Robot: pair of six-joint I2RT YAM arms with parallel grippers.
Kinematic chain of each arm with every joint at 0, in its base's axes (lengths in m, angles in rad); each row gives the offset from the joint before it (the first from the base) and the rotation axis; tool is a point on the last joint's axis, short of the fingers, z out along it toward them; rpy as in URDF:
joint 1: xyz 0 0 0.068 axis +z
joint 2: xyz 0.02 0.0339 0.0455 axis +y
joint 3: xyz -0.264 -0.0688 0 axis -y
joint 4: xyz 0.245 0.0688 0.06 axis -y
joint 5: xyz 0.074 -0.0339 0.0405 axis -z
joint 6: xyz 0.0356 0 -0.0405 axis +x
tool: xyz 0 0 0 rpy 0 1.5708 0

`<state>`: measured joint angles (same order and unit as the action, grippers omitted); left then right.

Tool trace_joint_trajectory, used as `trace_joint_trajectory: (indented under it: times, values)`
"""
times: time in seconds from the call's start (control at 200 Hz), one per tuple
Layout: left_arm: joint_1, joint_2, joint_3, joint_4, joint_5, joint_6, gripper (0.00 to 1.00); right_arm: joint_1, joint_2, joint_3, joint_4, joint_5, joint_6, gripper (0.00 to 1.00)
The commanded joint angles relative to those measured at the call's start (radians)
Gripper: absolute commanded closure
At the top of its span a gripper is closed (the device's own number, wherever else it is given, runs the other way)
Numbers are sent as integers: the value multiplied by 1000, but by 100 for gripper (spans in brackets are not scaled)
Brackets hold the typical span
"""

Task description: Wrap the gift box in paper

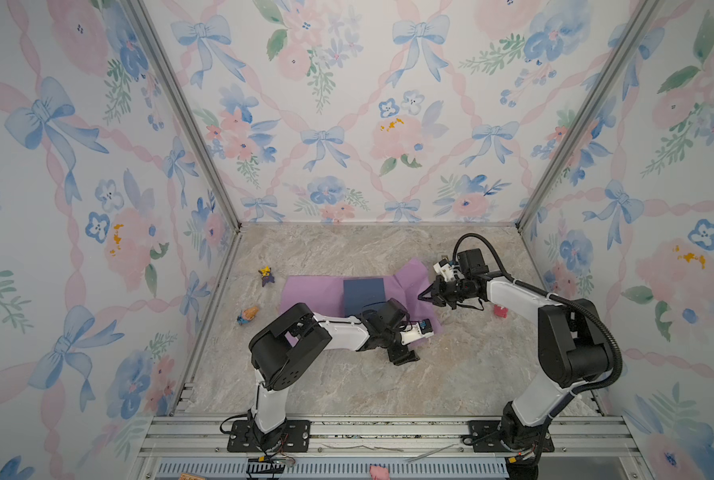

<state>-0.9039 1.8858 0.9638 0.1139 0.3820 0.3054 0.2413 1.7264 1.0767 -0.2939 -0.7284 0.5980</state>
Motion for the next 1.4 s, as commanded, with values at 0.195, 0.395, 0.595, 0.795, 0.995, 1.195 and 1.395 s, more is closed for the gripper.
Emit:
trace_joint_trajectory:
  times: [0.195, 0.395, 0.595, 0.795, 0.995, 1.195, 1.395]
  values:
    - [9, -175, -102, 31, -6, -92, 28, 59, -31, 28, 50, 25, 65, 99]
    - [71, -362, -187, 92, -2, -220, 28, 93, -41, 57, 10, 79, 56, 100]
    - [186, -528, -262, 102, -173, -416, 28, 139, -46, 111, -54, 146, 48, 100]
    - [321, -546, -261, -15, -364, -670, 30, 182, -29, 164, -81, 181, 55, 100]
    - [406, -484, -287, -69, -399, -794, 31, 232, -13, 231, -114, 212, 62, 100]
    - [437, -447, -349, 39, -325, -837, 42, 291, 20, 306, -143, 243, 72, 100]
    - [445, -413, -365, 91, -284, -846, 48, 349, 92, 375, -134, 243, 92, 100]
